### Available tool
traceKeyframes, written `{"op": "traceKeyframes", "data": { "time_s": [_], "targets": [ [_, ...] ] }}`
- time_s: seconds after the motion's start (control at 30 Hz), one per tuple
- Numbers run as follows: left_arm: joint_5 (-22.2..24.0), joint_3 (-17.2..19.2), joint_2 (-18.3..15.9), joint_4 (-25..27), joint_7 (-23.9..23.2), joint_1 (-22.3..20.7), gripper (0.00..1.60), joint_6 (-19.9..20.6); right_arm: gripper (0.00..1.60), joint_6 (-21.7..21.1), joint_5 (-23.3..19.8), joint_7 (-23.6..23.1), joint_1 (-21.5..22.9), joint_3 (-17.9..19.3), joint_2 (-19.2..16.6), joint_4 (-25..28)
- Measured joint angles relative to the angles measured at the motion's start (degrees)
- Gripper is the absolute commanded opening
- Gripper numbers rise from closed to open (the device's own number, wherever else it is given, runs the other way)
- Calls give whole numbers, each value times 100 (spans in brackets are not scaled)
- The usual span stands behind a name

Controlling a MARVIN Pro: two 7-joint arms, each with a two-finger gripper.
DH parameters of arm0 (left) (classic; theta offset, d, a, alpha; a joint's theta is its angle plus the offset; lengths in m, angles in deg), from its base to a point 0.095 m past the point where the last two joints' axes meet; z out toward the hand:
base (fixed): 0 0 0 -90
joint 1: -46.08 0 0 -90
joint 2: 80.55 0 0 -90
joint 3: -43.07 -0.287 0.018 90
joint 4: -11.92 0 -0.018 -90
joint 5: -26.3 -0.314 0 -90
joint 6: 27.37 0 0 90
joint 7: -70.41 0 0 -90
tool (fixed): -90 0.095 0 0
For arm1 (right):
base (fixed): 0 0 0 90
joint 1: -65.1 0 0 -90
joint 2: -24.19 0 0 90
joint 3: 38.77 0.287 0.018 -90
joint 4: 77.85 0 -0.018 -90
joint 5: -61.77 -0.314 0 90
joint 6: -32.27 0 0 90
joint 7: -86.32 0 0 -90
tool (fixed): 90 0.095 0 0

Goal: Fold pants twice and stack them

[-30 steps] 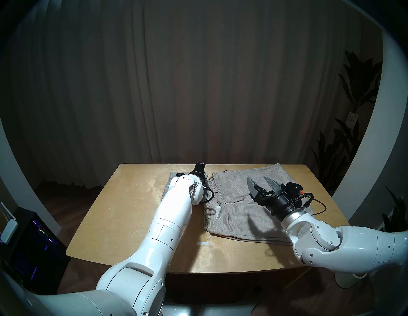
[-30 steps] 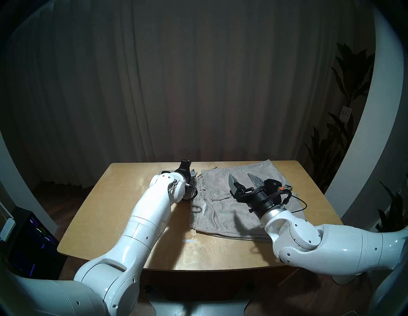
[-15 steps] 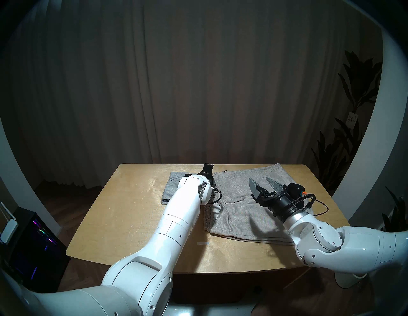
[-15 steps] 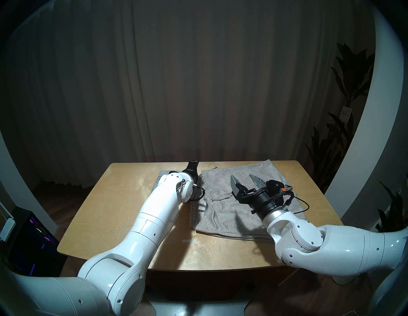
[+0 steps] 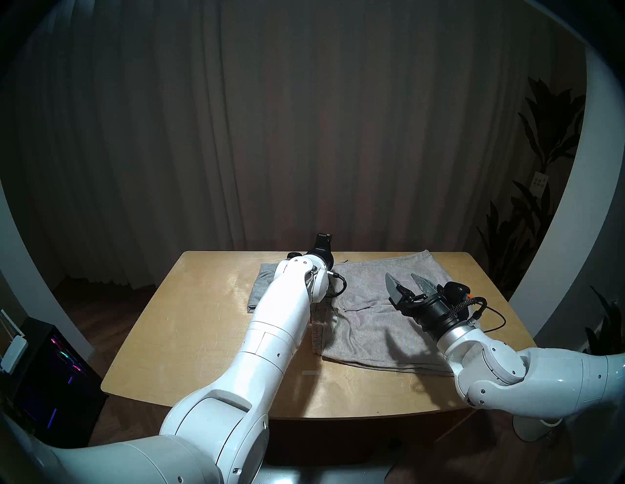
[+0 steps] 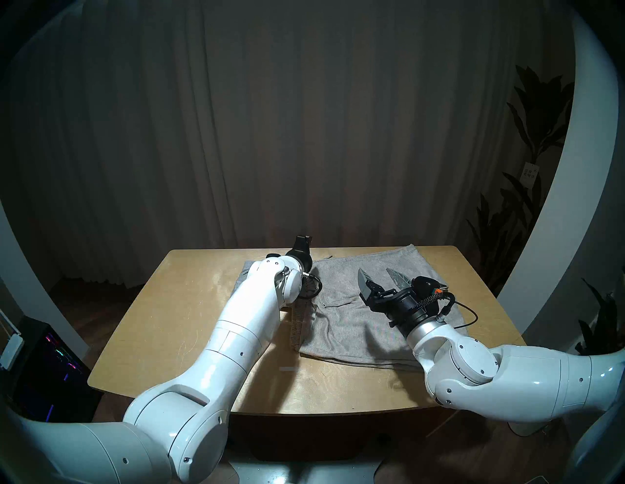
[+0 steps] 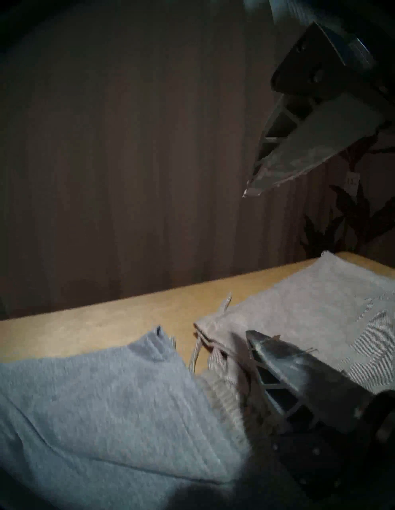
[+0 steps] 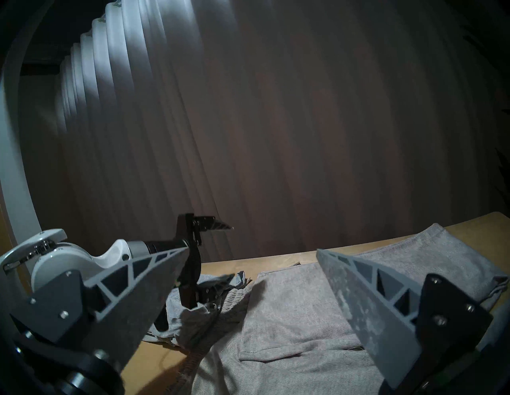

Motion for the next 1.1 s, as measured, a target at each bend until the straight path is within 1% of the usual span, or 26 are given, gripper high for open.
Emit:
{"op": "traceKeyframes", "data": {
  "time_s": [0.1,0.17,0.23,0.43,0.5,0.63,0.73,0.8,0.93,1.1],
  "targets": [
    [109,125,-4,190,-17,15,160,2,160,61,-150,7,-25,-1,12,26],
    [217,249,-38,380,-22,47,160,33,160,139,-341,53,-67,-1,13,47],
    [259,303,-61,450,-22,63,160,52,160,171,-420,81,-87,-1,10,53],
    [520,796,-326,962,-6,167,160,152,160,398,-959,275,-225,2,-100,95],
    [555,874,-363,1028,-1,178,160,160,160,428,-1026,299,-245,1,-118,106],
    [703,1138,-489,1312,46,257,160,210,160,553,-1294,384,-337,-24,-187,170],
    [861,1319,-567,1610,154,425,160,285,160,680,-1549,452,-444,-78,-252,264],
    [902,1367,-588,1695,196,485,160,307,160,717,-1620,469,-477,-100,-271,298],
    [1029,1596,-730,2033,389,767,160,410,160,890,-1905,513,-623,-232,-357,469],
    [1080,1849,-940,2295,550,1035,160,516,160,1032,-2103,491,-735,-352,-440,619]
  ]
}}
